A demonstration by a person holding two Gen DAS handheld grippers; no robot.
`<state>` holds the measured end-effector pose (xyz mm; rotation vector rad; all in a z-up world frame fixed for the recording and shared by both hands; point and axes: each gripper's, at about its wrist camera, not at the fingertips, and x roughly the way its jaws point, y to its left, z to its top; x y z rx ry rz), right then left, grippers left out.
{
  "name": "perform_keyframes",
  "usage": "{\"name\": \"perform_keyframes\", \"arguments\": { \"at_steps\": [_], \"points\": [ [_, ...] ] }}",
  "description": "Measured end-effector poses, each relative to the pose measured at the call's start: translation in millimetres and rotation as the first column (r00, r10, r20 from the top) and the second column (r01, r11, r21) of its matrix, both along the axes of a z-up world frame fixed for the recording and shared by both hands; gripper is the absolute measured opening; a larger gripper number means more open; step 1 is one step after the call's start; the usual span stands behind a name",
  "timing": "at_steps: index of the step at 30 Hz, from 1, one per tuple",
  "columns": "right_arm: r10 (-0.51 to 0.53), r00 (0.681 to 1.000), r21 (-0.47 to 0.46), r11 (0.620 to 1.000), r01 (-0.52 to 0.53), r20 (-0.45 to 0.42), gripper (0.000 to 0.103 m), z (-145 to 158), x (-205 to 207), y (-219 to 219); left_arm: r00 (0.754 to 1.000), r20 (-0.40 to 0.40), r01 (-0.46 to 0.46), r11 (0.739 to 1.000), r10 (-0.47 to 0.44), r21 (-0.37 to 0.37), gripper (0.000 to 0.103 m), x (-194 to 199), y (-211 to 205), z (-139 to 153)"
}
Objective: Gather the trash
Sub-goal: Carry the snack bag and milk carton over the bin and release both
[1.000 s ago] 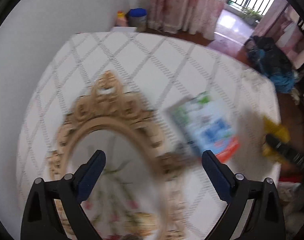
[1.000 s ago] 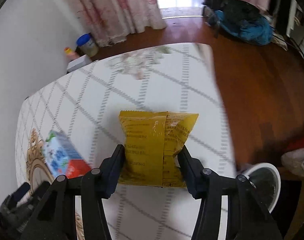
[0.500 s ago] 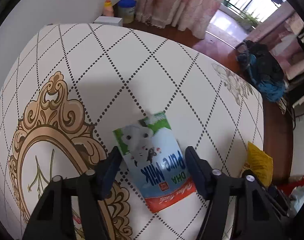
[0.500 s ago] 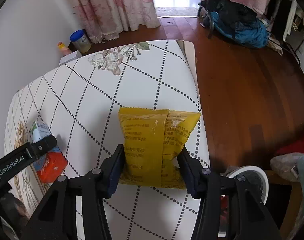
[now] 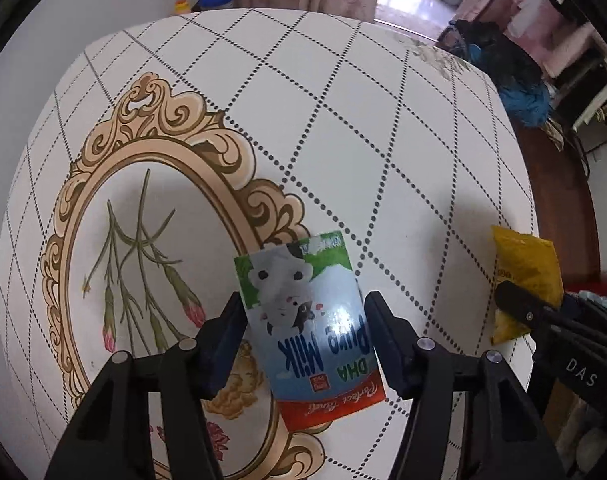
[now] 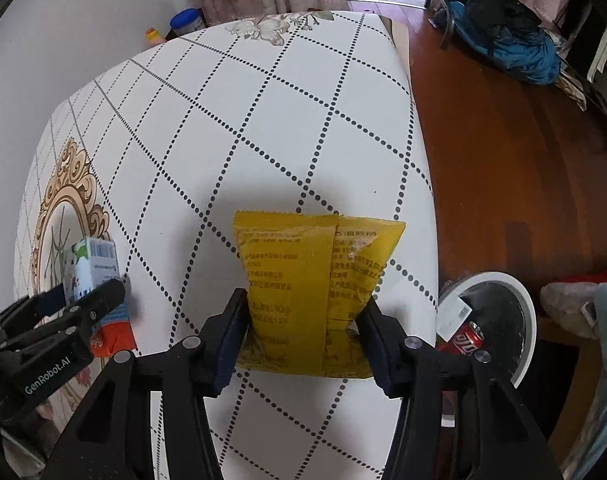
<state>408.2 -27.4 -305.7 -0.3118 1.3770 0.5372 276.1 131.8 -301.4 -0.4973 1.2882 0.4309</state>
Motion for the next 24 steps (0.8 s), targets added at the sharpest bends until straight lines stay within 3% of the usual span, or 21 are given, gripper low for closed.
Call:
{"name": "perform_keyframes", "arguments": {
  "at_steps": [14, 18, 24],
  "points": [
    [0.001, 0.999, -0.04, 0.999, 0.001, 0.052, 0.057, -11, 1, 16, 1.0, 0.017, -0.002, 0.998, 0.001, 0.06, 0.053, 3, -8, 0],
    [-0.004, 0.998, -0.03, 1.0, 0.005, 0.057, 0.053, -11, 1, 13, 1.0, 0.013, -0.004, 0.998, 0.004, 0.066, 0.052, 2, -15, 1],
    [-0.022, 0.998, 0.029, 0.999, 0.02, 0.065, 0.048, 3, -3, 2, 0.998, 0.049, 0.025, 0.991, -0.031, 0.134, 0.05, 0, -31, 32]
  ]
}}
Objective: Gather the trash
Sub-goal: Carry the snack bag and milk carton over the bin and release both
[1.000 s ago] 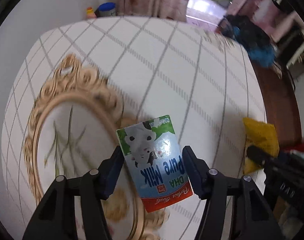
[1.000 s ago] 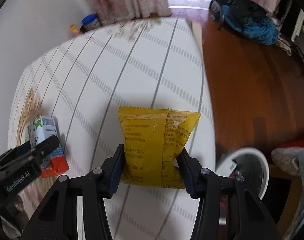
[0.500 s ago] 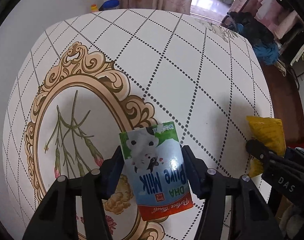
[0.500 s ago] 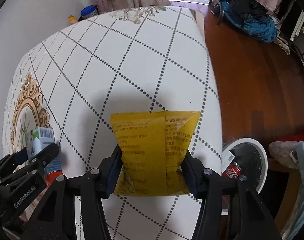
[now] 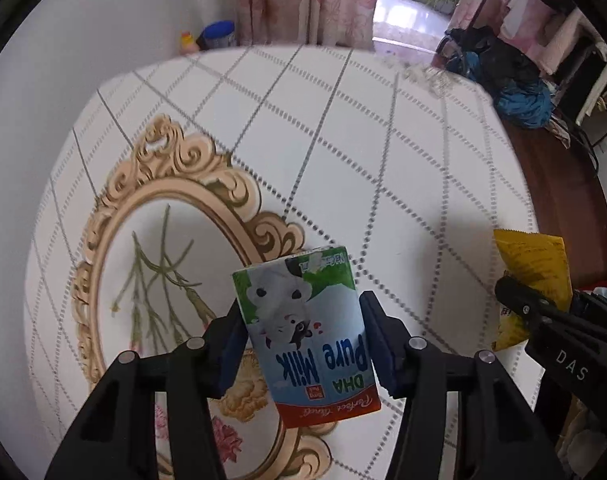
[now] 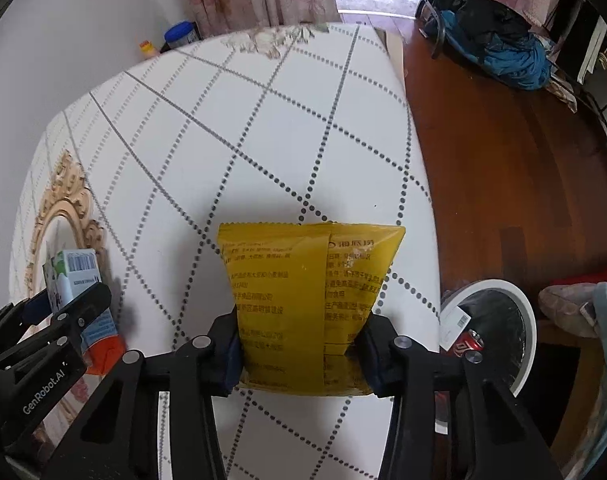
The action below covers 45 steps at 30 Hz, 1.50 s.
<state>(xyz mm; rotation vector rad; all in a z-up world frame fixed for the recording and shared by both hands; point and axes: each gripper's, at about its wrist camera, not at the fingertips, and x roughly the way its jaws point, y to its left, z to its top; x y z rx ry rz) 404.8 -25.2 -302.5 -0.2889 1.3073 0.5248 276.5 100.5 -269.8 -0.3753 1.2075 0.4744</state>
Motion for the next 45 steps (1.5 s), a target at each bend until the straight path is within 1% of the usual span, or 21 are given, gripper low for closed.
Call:
{"name": "perform_keyframes", "arguments": {
  "at_steps": [3, 8, 11, 14, 16, 18, 21, 24, 26, 27, 32, 35, 37, 40, 41, 42, 44, 45],
  "points": [
    [-0.002, 0.999, 0.04, 0.999, 0.0, 0.034, 0.048, 21, -5, -9, 0.999, 0.04, 0.02, 1.0, -0.021, 0.02, 0.05, -3, -11, 22],
    [-0.027, 0.994, 0.125, 0.992, 0.014, 0.104, 0.048, 74, -16, -38, 0.988, 0.132, 0.072, 0.996, -0.078, 0.05, 0.05, -9, -42, 77],
    [-0.051, 0.988, 0.168, 0.985, 0.027, 0.145, 0.048, 108, -21, -63, 0.972, 0.198, 0.116, 0.992, -0.126, 0.058, 0.05, -9, -70, 114],
    [-0.081, 0.979, 0.198, 0.979, 0.044, 0.186, 0.048, 139, -23, -95, 0.953, 0.248, 0.159, 0.985, -0.172, 0.07, 0.05, -6, -96, 143],
    [-0.11, 0.973, 0.214, 0.975, 0.065, 0.204, 0.048, 154, -23, -121, 0.939, 0.276, 0.195, 0.978, -0.207, 0.07, 0.05, 0, -117, 159],
    [-0.144, 0.965, 0.222, 0.97, 0.095, 0.218, 0.048, 166, -24, -150, 0.926, 0.293, 0.224, 0.972, -0.236, 0.075, 0.05, 5, -136, 166],
    [-0.197, 0.954, 0.217, 0.965, 0.148, 0.224, 0.048, 171, -19, -197, 0.909, 0.306, 0.278, 0.959, -0.282, 0.059, 0.05, 19, -168, 168],
    [-0.249, 0.945, 0.196, 0.958, 0.209, 0.214, 0.048, 162, -13, -244, 0.9, 0.296, 0.33, 0.944, -0.321, 0.021, 0.05, 37, -200, 154],
    [-0.281, 0.94, 0.176, 0.953, 0.248, 0.192, 0.048, 147, -9, -274, 0.896, 0.274, 0.369, 0.929, -0.348, -0.028, 0.05, 54, -223, 132],
    [-0.295, 0.939, 0.163, 0.95, 0.268, 0.176, 0.048, 138, -7, -289, 0.897, 0.263, 0.38, 0.924, -0.356, -0.044, 0.05, 60, -231, 124],
    [-0.369, 0.927, 0.126, 0.925, 0.359, 0.066, 0.048, 79, 9, -345, 0.892, 0.175, 0.447, 0.868, -0.416, -0.218, 0.05, 103, -276, 53],
    [-0.402, 0.915, 0.112, 0.909, 0.401, -0.012, 0.048, 39, 18, -368, 0.89, 0.133, 0.457, 0.846, -0.437, -0.275, 0.052, 125, -288, 22],
    [-0.413, 0.91, 0.101, 0.904, 0.415, -0.047, 0.048, 17, 23, -378, 0.891, 0.106, 0.452, 0.843, -0.441, -0.293, 0.052, 140, -292, 5],
    [-0.419, 0.904, 0.079, 0.902, 0.425, -0.079, 0.048, -10, 31, -385, 0.89, 0.071, 0.451, 0.844, -0.451, -0.288, 0.054, 154, -299, -8],
    [-0.421, 0.903, 0.069, 0.902, 0.427, -0.088, 0.048, -20, 32, -387, 0.889, 0.065, 0.452, 0.844, -0.454, -0.288, 0.063, 156, -300, -11],
    [-0.421, 0.902, 0.071, 0.901, 0.428, -0.1, 0.048, -26, 35, -388, 0.89, 0.059, 0.449, 0.848, -0.452, -0.281, 0.078, 158, -300, -13],
    [-0.418, 0.9, 0.07, 0.901, 0.428, -0.126, 0.049, -39, 38, -388, 0.892, 0.045, 0.444, 0.856, -0.449, -0.264, 0.096, 162, -300, -16],
    [-0.413, 0.901, 0.067, 0.903, 0.424, -0.135, 0.055, -45, 42, -386, 0.893, 0.033, 0.442, 0.863, -0.448, -0.246, 0.096, 161, -300, -18]
  ]
}}
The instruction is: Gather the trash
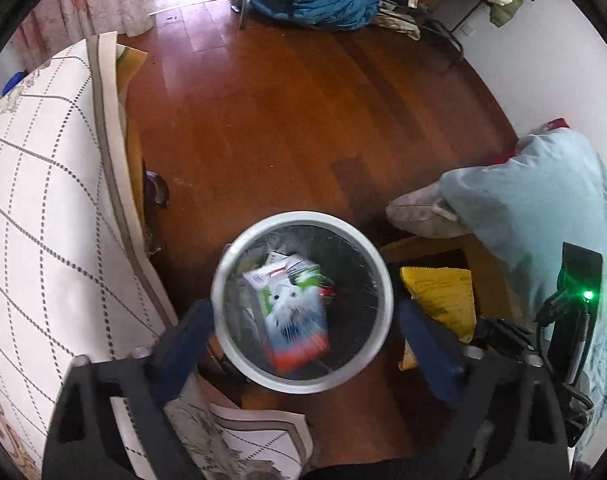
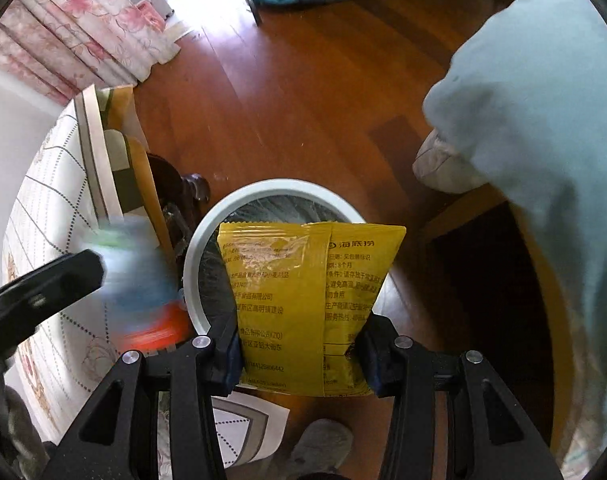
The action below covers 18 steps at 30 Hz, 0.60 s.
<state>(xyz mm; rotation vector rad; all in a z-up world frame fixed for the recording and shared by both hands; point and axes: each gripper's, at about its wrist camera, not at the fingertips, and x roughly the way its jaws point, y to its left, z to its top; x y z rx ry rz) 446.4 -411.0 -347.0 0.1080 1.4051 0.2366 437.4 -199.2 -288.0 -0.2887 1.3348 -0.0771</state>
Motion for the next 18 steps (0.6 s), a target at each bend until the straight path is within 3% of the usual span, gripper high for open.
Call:
{"name": "perform_keyframes", "arguments": {
  "at_steps": [1, 2, 3, 10, 18],
  "points": [
    [0.003, 1.0, -0.002, 1.0, -0.003, -0.007, 0.063, -5, 3, 4, 1.0, -0.003, -0.002, 1.0, 0.002, 0.014, 0.096, -1, 2, 0],
    [0.0, 1.0, -0.004, 1.0, -0.001, -0.011, 0.09, -8, 4, 5, 1.0, -0.005, -0.006, 0.999, 0.006, 0.032, 0.096, -3, 3, 0],
    [-0.003, 1.0, -0.007, 1.0, 0.003, -0.016, 0.103, -10, 2, 5, 1.0, -0.003, -0.008, 0.999, 0.009, 0.041, 0.096, -5, 4, -1],
    [0.014, 1.0, -0.077, 0.997, -0.014, 0.001, 0.103, 9, -19, 12, 0.998, 0.049, -0.04, 0.985, 0.033, 0.168, 0.096, -46, 17, 20],
    [0.029, 0.996, -0.094, 0.995, -0.021, 0.086, 0.103, 78, -76, 9, 0.991, 0.126, -0.065, 0.974, 0.038, 0.216, 0.096, -105, 26, 72]
  ]
}}
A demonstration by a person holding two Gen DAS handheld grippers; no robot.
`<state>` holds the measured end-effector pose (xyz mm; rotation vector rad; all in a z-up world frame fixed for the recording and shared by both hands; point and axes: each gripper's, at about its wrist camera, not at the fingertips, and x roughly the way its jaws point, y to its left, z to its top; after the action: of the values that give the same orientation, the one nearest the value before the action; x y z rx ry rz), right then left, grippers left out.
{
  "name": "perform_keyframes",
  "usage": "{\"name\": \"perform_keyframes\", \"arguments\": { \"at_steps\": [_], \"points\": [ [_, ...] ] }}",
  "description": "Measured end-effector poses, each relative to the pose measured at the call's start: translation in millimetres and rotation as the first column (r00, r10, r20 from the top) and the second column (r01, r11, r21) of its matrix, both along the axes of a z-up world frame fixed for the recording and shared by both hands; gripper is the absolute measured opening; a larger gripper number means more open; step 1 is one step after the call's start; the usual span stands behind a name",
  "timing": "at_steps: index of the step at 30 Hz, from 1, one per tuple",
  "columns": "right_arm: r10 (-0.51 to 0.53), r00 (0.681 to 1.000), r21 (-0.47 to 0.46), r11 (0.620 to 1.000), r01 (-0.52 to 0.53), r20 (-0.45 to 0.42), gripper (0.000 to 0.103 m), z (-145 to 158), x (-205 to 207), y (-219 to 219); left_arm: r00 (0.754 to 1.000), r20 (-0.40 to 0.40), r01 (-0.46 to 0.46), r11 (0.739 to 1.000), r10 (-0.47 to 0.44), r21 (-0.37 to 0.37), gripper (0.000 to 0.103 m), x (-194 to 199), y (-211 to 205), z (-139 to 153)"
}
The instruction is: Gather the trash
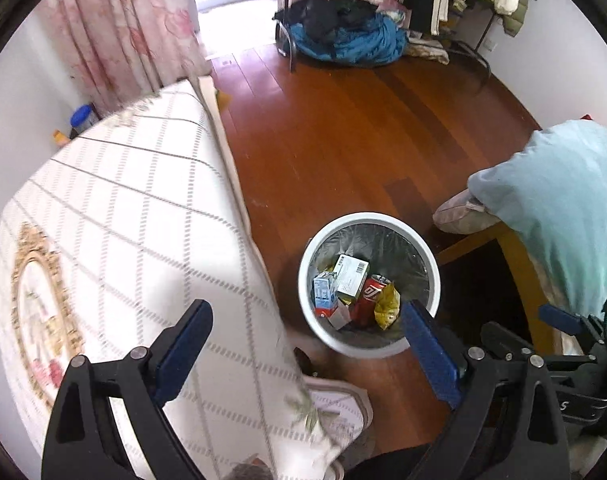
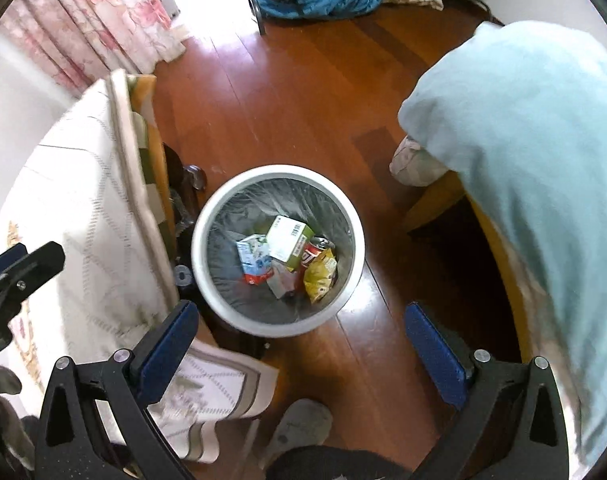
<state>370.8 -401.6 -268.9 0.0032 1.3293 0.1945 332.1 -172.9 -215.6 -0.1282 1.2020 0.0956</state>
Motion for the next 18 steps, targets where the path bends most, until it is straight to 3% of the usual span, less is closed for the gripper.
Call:
{"name": "perform_keyframes", "arguments": {
  "at_steps": [7, 18],
  "points": [
    [0.018, 0.995, 0.039, 0.999, -0.022, 0.099, 0.103, 75, -64, -1, 0.995, 0.098, 0.01, 1.0, -0.009, -0.005, 0.096, -61, 3, 63],
    [0.059, 0.962, 0.142, 0.985, -0.099, 0.265, 0.103, 199, -172, -8, 0.964, 0.263, 0.064, 0.996, -0.046, -0.061, 0.096, -151, 8, 160]
  ]
}}
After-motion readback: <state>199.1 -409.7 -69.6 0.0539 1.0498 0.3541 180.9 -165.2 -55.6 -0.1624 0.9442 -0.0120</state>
